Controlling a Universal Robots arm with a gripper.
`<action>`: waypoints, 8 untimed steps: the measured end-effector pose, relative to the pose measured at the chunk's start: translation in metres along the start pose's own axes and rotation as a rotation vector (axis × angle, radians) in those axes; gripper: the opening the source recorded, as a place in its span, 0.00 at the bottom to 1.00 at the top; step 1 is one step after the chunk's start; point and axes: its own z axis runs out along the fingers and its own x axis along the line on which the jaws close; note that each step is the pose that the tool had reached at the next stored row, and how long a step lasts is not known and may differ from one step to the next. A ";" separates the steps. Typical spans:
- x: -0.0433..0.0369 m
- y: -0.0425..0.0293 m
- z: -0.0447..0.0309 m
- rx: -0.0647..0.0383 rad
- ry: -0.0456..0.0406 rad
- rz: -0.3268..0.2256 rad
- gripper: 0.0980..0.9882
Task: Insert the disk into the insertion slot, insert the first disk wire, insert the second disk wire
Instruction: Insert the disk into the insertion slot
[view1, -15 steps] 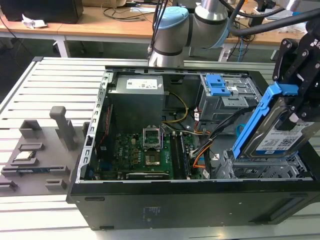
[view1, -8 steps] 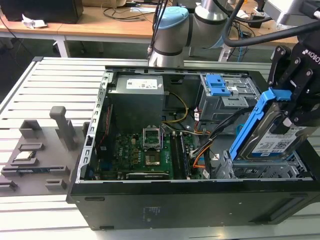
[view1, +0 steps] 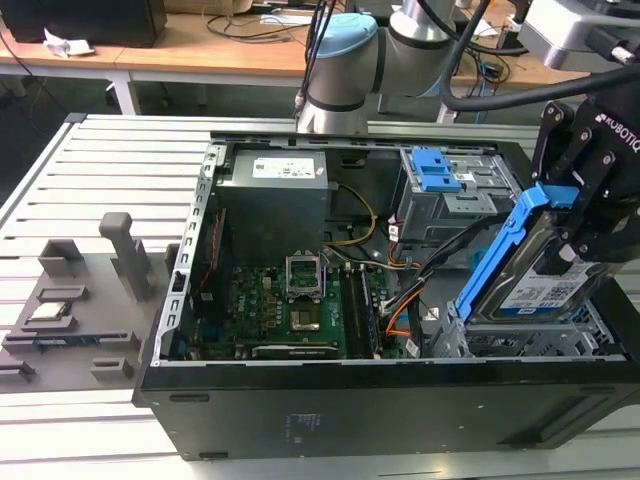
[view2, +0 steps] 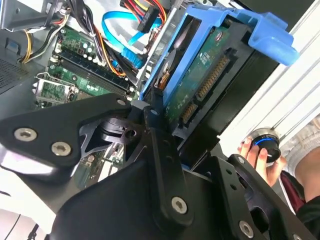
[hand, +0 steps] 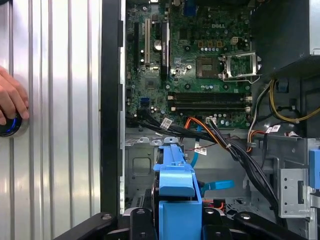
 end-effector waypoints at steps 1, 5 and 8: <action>-0.0001 -0.0001 0.0010 0.000 0.0004 0.000 0.30; -0.0001 -0.0003 0.0081 0.000 0.0000 0.000 0.30; -0.0001 -0.0005 0.0134 0.000 -0.0004 0.000 0.30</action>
